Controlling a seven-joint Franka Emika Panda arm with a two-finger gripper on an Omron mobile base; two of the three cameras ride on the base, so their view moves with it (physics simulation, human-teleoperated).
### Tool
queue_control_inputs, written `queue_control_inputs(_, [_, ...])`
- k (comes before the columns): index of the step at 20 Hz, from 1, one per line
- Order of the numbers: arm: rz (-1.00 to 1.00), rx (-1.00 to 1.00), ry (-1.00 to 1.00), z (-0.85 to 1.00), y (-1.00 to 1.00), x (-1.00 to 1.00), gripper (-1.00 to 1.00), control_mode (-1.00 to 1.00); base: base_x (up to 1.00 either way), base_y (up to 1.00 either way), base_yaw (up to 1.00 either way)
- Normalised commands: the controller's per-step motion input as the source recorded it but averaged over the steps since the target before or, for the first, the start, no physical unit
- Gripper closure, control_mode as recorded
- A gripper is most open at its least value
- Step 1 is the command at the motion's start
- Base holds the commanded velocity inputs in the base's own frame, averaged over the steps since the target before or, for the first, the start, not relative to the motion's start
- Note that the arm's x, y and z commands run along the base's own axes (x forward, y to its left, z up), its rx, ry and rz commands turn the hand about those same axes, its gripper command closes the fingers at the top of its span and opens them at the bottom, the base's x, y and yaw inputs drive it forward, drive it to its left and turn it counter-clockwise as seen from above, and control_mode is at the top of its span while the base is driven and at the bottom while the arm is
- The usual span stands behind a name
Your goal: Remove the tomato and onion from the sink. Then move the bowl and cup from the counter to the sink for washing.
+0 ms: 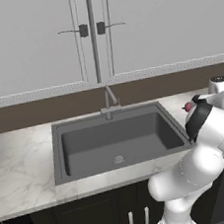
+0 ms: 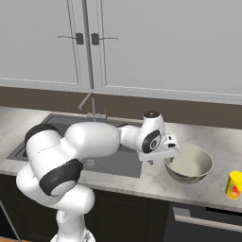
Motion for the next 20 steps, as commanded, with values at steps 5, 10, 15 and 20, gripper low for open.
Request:
queue_control_inputs(5, [0.0, 0.0, -0.02, -0.09, 0.0, 0.0, -1.0, -1.0, 0.0, 0.0, 0.0])
queue_control_inputs(10, [0.0, 0.0, 0.0, -0.11, -0.01, 0.0, -1.0, -1.0, 0.0, 0.0, 0.0])
queue_control_inputs(15, [0.0, 0.0, 0.0, -0.1, -0.01, 0.05, -1.0, -1.0, 0.0, 0.0, 0.0])
queue_control_inputs(20, [0.0, 0.0, -0.03, -0.05, -0.03, 0.12, -1.0, -1.0, 0.0, 0.0, 0.0])
